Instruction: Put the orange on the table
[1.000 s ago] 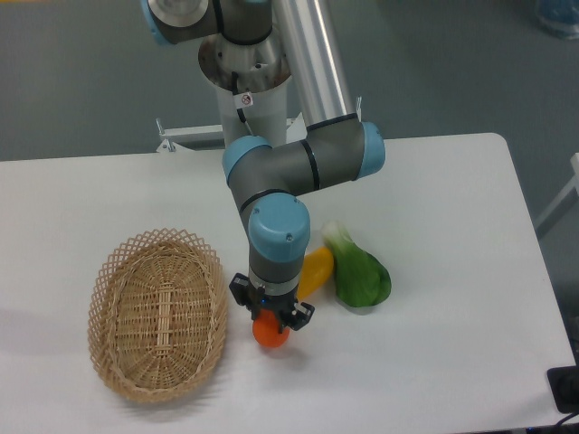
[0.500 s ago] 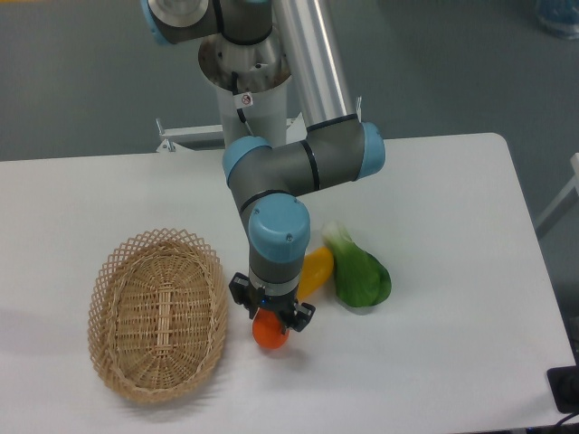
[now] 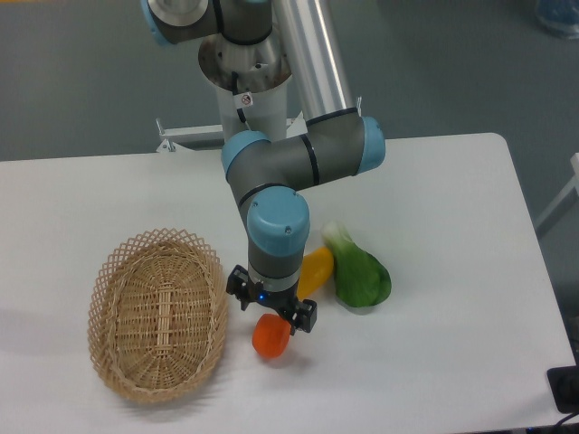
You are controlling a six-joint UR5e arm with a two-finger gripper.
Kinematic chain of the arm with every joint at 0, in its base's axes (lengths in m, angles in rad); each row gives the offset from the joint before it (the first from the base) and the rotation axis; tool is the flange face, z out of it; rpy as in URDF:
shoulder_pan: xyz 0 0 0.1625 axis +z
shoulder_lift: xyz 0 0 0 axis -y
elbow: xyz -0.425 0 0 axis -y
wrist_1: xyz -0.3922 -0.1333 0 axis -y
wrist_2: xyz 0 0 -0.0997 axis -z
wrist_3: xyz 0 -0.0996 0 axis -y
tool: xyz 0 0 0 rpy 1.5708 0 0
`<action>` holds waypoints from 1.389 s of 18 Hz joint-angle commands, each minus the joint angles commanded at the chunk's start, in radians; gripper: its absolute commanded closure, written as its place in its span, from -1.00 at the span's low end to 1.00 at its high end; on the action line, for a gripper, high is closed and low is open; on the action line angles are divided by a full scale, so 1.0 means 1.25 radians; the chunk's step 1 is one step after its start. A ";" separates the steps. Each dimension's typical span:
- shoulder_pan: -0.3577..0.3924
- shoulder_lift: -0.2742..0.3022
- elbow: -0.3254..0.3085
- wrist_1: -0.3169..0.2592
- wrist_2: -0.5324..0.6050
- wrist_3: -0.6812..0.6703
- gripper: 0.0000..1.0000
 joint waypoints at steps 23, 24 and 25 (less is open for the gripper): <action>0.031 0.102 0.109 -0.046 0.047 0.105 -1.00; 0.042 0.115 0.120 -0.087 0.047 0.137 -1.00; 0.051 0.132 0.130 -0.120 0.047 0.171 -1.00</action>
